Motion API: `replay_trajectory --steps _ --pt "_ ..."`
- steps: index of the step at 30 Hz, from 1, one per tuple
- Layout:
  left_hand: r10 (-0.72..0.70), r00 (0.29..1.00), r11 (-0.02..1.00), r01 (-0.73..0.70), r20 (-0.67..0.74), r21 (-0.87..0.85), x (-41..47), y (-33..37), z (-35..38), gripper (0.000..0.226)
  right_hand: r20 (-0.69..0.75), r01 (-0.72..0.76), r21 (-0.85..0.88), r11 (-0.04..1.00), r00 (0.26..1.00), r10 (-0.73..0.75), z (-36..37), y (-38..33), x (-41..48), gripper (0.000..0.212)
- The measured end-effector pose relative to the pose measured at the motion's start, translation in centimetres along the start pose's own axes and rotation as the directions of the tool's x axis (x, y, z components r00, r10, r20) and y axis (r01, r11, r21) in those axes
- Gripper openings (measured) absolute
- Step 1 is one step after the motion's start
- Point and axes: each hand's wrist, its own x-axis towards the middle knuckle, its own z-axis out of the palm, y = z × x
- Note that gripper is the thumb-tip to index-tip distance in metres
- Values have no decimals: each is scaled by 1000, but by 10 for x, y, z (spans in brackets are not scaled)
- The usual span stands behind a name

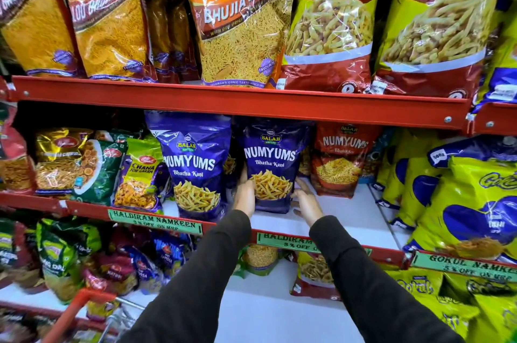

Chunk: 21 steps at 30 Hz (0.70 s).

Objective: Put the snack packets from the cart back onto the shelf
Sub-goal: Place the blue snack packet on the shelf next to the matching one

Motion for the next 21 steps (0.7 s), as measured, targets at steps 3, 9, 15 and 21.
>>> replay_trajectory --steps 3,9,15,21 --pt "11 999 991 -6 -44 130 -33 7 -5 74 -47 52 10 999 998 -51 2 11 -20 51" --pt "39 991 970 -6 -128 244 -71 13 -11 64 -100 127 31 991 987 -124 5 26 -55 39" --pt "71 992 958 -40 -100 285 -86 14 -14 60 -65 120 -45 992 990 -123 1 27 -65 48" --pt "246 956 951 -207 -157 231 -117 -1 -7 59 -127 279 -313 908 935 -331 1 23 -107 46"
